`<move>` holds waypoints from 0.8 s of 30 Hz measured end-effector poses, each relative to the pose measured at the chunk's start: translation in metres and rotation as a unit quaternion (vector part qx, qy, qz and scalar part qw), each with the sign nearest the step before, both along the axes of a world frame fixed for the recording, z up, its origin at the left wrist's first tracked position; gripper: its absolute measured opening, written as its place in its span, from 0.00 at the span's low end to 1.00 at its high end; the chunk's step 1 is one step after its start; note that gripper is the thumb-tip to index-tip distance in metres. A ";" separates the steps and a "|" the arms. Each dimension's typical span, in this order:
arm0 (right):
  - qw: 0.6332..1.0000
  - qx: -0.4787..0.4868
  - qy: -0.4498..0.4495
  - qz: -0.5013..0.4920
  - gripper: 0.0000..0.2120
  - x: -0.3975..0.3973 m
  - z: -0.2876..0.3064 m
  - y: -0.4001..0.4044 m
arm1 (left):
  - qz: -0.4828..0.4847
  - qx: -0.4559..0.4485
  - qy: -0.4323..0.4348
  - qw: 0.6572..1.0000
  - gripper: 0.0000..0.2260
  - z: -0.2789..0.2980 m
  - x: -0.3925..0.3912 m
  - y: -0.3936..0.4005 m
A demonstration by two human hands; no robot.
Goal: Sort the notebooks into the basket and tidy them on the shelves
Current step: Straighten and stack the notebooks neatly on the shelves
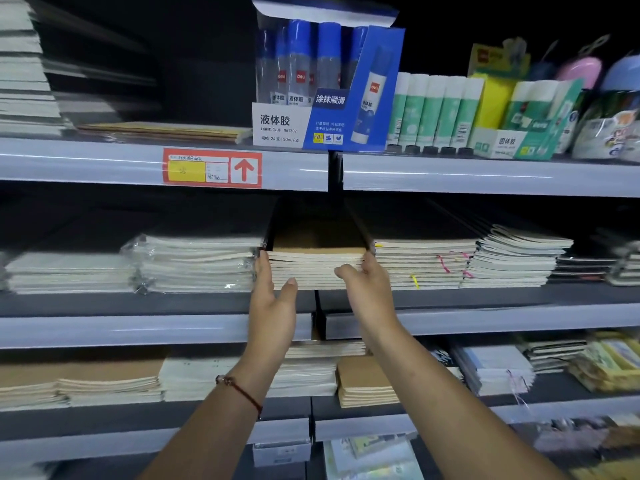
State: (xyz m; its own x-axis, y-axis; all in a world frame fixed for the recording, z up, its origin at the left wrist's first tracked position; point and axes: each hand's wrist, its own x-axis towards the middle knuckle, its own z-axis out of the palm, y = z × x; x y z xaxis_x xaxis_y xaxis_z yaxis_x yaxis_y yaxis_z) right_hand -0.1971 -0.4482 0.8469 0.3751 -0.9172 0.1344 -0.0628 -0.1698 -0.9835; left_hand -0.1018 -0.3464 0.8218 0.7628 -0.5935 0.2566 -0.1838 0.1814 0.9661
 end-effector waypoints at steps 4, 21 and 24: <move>1.000 0.007 -0.007 0.007 0.30 -0.001 0.003 -0.002 | -0.005 0.030 -0.053 0.998 0.30 0.002 -0.002 -0.002; 0.891 -0.356 0.277 0.055 0.35 -0.012 -0.014 -0.004 | 0.049 0.279 -0.379 0.881 0.31 -0.015 0.019 -0.001; 0.880 -0.364 0.297 0.075 0.35 -0.019 -0.017 -0.005 | 0.047 0.301 -0.386 0.871 0.31 -0.009 0.016 0.006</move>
State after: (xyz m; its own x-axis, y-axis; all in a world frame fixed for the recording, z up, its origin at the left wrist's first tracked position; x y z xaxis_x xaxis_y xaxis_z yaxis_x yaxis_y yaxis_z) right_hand -0.2157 -0.4531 0.8298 0.6872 -0.6033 0.4046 -0.4520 -0.7911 -0.4121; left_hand -0.0854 -0.3406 0.8132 0.5536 -0.7417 0.3787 -0.8074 -0.3666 0.4623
